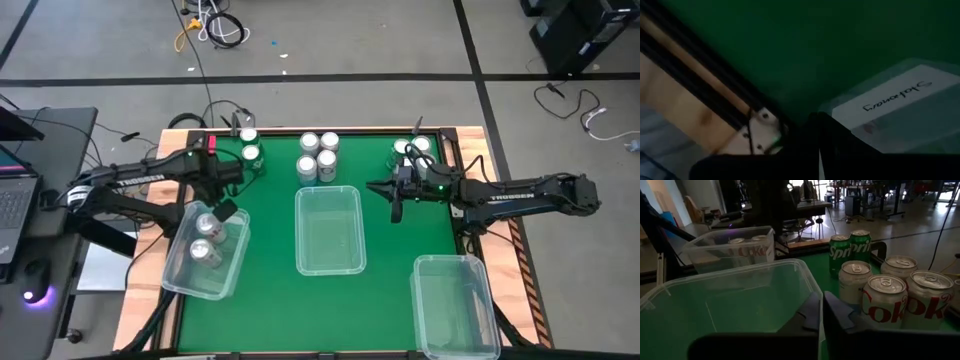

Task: Sort soda cans
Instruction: Adjust the bottom left transparent bin on the table

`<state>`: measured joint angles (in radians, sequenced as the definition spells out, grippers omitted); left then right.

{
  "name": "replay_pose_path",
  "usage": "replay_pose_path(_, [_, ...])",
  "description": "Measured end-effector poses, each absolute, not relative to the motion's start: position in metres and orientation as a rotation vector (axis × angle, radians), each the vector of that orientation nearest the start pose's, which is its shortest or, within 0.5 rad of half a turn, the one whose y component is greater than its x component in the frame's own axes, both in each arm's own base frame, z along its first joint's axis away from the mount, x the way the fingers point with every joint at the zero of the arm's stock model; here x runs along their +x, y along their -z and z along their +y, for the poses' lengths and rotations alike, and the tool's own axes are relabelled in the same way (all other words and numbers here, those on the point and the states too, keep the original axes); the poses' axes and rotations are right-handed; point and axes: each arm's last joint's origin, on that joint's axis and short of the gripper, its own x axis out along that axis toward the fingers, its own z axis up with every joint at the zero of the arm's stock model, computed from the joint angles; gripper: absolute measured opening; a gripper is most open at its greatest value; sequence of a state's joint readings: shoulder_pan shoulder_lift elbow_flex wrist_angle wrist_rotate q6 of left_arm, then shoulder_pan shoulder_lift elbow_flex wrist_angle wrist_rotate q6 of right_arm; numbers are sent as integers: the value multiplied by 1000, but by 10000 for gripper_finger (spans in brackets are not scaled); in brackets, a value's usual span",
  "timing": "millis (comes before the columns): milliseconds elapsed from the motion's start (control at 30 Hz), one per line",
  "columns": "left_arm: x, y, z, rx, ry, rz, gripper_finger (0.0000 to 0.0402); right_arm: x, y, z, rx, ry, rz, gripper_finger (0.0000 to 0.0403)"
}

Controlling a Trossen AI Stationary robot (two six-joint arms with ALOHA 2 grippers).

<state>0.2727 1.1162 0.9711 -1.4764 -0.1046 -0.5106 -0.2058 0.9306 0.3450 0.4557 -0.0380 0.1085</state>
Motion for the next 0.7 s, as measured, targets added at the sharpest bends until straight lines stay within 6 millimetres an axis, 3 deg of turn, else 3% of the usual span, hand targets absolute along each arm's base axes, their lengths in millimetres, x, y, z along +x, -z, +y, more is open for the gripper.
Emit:
replay_pose_path(267, [142, -269, 23, -693, -768, 1513, 0, 192, -217, -39, 124, 175, 120, 2])
replay_pose_path(700, [146, -270, -24, -753, -780, 1425, 0, 192, -217, -39, 126, 174, 122, 1])
